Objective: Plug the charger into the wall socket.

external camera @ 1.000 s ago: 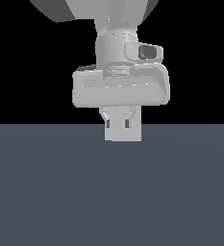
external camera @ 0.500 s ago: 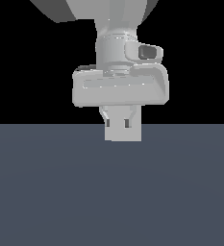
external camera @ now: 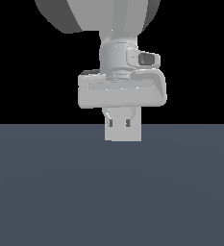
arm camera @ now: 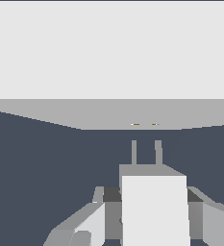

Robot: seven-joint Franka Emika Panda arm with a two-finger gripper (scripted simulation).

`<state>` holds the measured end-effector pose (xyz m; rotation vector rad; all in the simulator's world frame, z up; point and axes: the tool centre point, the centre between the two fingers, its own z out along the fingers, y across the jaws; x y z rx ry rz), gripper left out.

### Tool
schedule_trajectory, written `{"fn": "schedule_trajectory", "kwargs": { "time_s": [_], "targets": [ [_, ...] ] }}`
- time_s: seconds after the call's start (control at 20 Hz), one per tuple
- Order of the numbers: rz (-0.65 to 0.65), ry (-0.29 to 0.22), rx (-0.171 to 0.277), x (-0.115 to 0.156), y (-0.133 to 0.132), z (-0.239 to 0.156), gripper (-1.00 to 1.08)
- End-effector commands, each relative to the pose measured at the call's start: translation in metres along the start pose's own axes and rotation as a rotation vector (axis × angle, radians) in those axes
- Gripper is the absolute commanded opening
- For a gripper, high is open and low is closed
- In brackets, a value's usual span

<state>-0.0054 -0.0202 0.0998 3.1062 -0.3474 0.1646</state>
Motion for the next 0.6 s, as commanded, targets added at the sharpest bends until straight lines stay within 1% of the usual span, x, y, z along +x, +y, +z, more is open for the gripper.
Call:
{"fn": "schedule_trajectory", "kwargs": {
  "time_s": [0.0, 0.25, 0.55],
  "targets": [
    [0.0, 0.0, 0.0, 0.01, 0.0, 0.001, -1.0],
    [0.0, 0.0, 0.0, 0.022, 0.0, 0.002, -1.0],
    [0.0, 0.0, 0.0, 0.026, 0.0, 0.002, -1.0]
  ]
}}
